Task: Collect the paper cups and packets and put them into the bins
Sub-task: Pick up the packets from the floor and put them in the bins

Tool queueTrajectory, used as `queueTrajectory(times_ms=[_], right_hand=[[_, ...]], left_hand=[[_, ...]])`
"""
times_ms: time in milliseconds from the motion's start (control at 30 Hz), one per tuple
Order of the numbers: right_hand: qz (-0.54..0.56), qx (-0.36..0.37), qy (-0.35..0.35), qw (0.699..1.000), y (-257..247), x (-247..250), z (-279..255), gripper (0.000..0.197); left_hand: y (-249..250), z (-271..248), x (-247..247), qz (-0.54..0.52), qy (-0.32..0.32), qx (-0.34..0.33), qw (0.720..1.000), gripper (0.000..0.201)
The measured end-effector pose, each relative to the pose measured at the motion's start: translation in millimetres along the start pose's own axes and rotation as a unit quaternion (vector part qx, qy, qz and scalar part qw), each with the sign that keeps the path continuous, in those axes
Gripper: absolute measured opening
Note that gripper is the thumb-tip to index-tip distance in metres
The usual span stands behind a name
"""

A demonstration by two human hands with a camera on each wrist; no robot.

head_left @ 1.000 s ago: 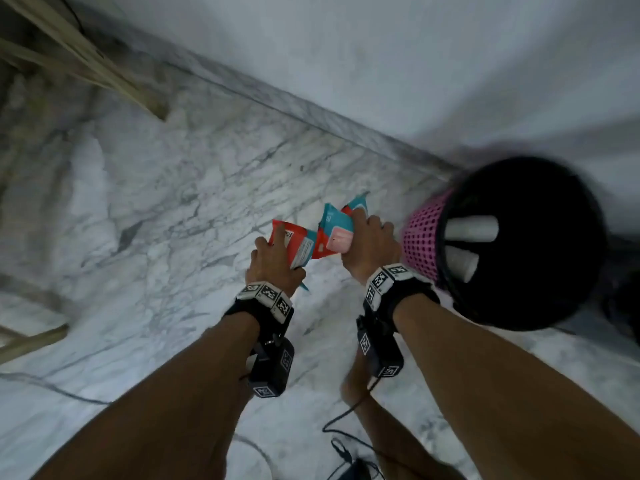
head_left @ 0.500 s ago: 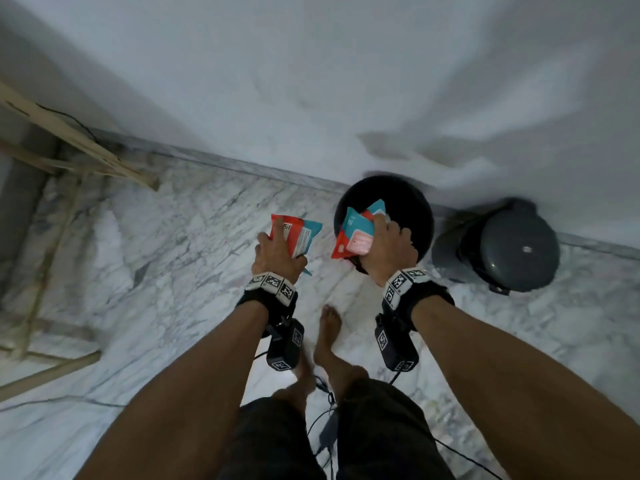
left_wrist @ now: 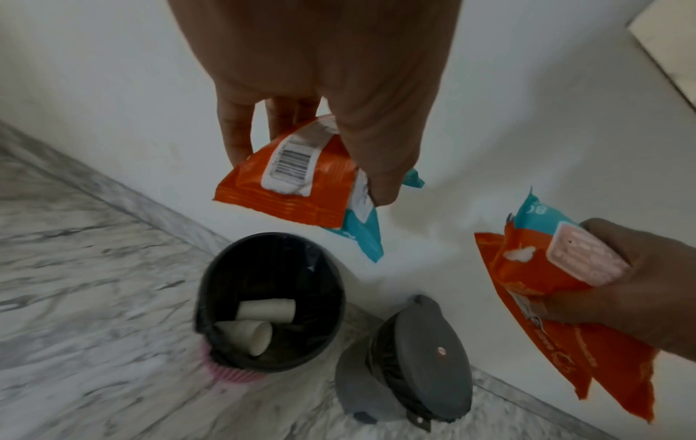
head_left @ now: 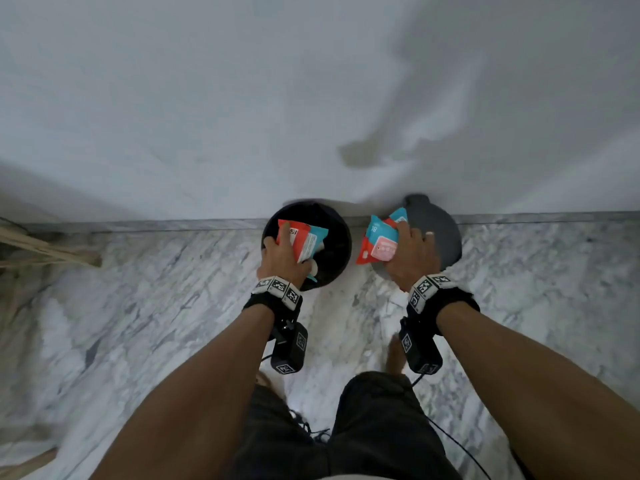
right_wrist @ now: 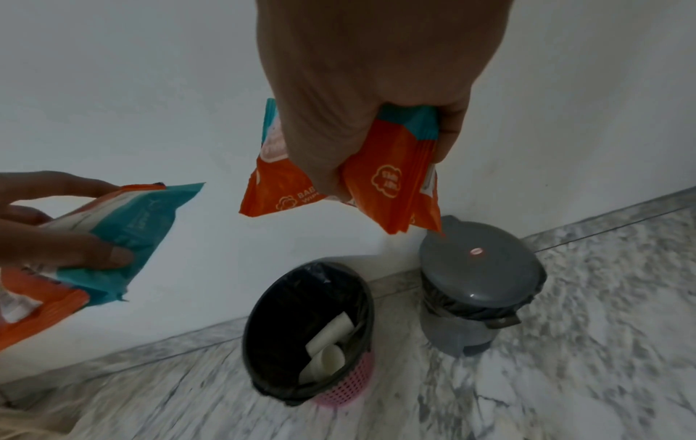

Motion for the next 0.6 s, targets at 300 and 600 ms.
queueTrajectory(times_ms=[300, 600], right_hand=[[0.008, -0.002, -0.032, 0.999, 169.8, 83.9, 58.7, 0.082], [-0.016, 0.000, -0.062, 0.998, 257.7, 108.7, 82.2, 0.079]], left_hand=[[160.7, -12.9, -68.4, -0.003, 0.038, 0.051, 0.998, 0.089], [241.3, -37.0, -137.9, -0.011, 0.014, 0.070, 0.997, 0.092]])
Point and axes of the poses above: each hand's wrist, its own z-axis towards the middle knuckle, its own x-axis out of the back of the hand, y = z × x, the point moved 6 cm from there along z, towards the middle knuckle, and after that the axes turned 11 degrees about z, right-handed, at the moved point
